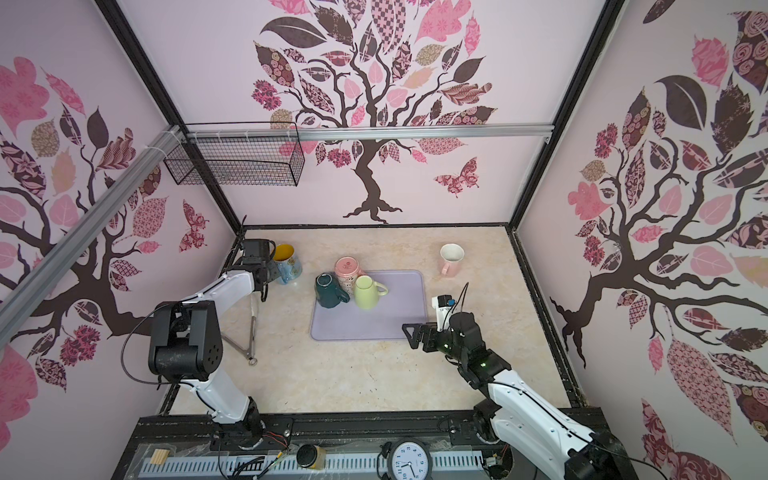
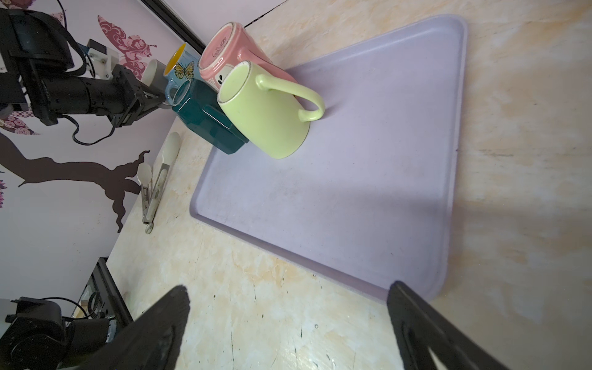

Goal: Turn the mug right side up
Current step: Place the mug at the top-left of the table.

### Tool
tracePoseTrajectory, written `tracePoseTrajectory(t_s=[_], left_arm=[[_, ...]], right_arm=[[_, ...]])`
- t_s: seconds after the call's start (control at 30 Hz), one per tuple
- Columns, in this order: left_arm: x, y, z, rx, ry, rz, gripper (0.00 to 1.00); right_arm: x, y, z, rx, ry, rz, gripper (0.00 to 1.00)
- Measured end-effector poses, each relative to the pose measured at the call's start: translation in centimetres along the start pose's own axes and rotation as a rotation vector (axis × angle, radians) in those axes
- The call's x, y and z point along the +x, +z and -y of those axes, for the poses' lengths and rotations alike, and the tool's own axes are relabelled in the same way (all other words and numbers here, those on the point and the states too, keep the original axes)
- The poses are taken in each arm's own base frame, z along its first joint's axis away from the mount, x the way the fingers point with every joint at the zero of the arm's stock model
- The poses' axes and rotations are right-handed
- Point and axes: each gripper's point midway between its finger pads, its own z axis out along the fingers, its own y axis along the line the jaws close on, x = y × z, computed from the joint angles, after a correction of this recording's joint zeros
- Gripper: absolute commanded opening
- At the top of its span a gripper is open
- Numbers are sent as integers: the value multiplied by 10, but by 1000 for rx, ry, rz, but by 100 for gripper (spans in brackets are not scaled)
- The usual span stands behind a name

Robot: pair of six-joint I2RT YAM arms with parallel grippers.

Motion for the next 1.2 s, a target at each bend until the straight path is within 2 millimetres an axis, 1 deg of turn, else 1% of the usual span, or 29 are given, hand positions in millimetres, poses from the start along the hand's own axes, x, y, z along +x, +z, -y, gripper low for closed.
tracePoseTrajectory(t_s=[0.17,0.27,0.3,0.33,0.37,0.4,0.47,0.57,0.63,0.73,0.83,0.93,0.97,1.03,1.13,1.17,1.2], left_arm=[[8,14,-1,-17,9,-31,0],[5,18,2,-16,8,-28,0],[4,18,3,-15,7,-28,11],[4,18,3,-16,7,-28,32],[3,17,2,-18,3,-27,45],[2,17,2,-22,5,-23,51],[-5,15,2,-28,-8,-12,58],[-12,12,2,-33,-25,5,63],[-14,10,2,-35,-31,8,69],[-15,6,0,-38,-38,9,71],[-19,-4,-1,-31,-55,20,73],[-19,-20,-5,-25,-65,28,75],[-18,-27,-6,-24,-62,33,79],[-10,-43,-5,-29,-41,44,81],[9,-68,10,-1,22,56,83],[16,-77,16,22,41,55,89],[23,-86,22,48,54,55,89]], right_arm=[[1,0,1,2,1,-3,100],[1,1,1,3,1,-5,100],[1,1,1,4,1,-5,100],[1,1,1,4,2,-6,99],[2,1,2,5,3,-7,99],[2,1,2,6,3,-9,100],[2,2,2,7,4,-10,99],[3,2,3,10,5,-13,100],[3,2,3,10,5,-15,99],[4,3,4,13,7,-20,100],[6,4,5,18,9,-27,100],[9,6,8,26,14,-40,99],[11,7,10,33,17,-49,99],[16,11,14,49,26,-75,100],[23,19,19,68,43,-128,100],[25,22,19,68,47,-145,100],[25,25,19,67,52,-158,100]])
